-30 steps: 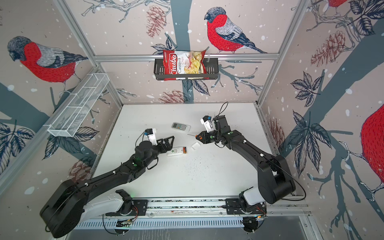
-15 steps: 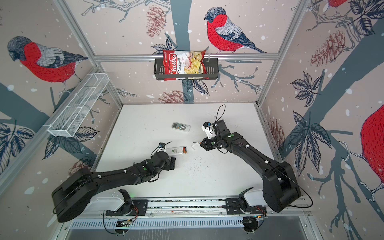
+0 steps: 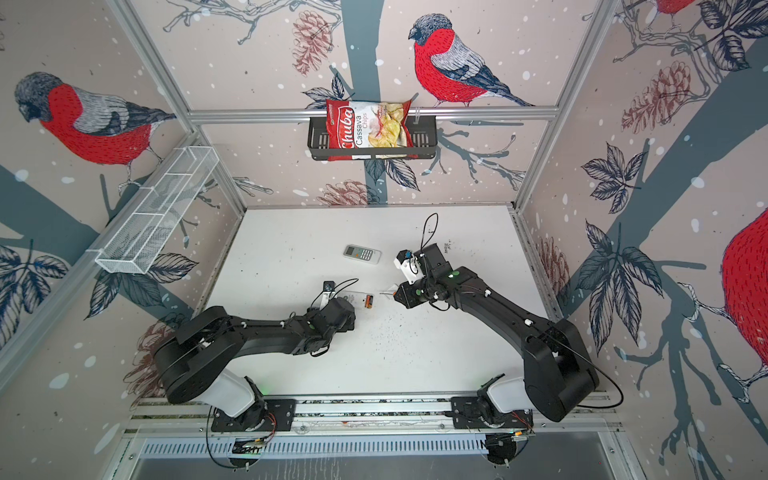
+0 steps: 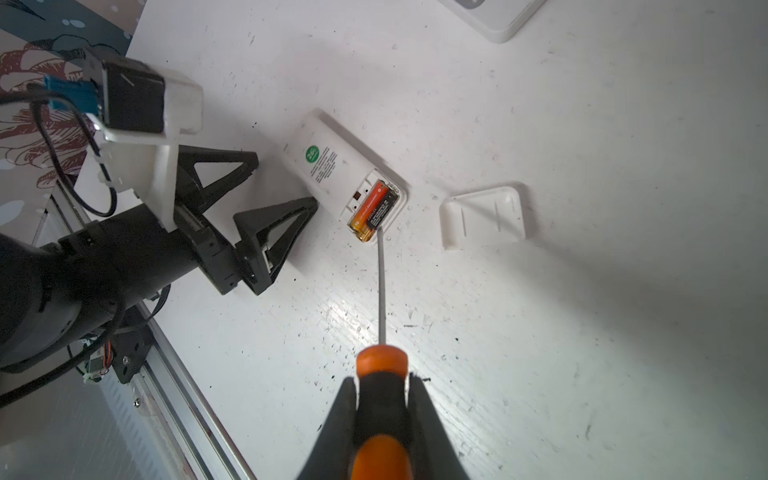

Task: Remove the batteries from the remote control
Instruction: 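Lower the screwdriver tip toward the battery compartment while the left gripper holds the remote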

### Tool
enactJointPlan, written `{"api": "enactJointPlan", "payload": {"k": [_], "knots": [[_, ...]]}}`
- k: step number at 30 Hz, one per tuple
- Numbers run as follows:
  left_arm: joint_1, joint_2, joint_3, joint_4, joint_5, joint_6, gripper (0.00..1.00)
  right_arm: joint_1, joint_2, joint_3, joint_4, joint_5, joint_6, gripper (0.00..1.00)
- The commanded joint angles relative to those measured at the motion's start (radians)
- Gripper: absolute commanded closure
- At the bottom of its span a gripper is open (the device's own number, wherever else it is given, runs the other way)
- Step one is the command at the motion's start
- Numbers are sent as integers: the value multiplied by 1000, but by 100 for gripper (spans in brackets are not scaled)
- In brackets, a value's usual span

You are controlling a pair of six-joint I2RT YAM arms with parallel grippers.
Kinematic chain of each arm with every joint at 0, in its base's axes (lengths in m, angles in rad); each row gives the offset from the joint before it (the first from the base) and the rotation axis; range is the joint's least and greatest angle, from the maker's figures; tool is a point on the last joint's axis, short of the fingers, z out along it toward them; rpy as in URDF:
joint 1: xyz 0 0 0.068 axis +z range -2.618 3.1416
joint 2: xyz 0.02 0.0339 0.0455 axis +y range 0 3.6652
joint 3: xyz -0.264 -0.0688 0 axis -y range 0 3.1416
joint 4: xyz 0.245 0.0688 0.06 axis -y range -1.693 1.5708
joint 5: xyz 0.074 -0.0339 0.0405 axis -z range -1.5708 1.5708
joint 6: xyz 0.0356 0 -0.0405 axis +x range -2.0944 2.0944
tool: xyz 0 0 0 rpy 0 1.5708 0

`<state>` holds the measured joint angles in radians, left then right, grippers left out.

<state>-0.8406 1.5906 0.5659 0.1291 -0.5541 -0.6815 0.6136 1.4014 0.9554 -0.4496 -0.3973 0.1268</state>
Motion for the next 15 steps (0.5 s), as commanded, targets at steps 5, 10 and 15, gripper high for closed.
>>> {"api": "enactJointPlan", "payload": {"k": [5,10,15], "knots": [[6,7,15,-59,-37,8,4,34,19,-10,2,16,-19,100],[6,-125,-33,-50,-15,13,4,48,23,-12,0,24,-21,100],[78,-338,-117,51,167,47,4,67,55,2,-3,25,-30,100]]}}
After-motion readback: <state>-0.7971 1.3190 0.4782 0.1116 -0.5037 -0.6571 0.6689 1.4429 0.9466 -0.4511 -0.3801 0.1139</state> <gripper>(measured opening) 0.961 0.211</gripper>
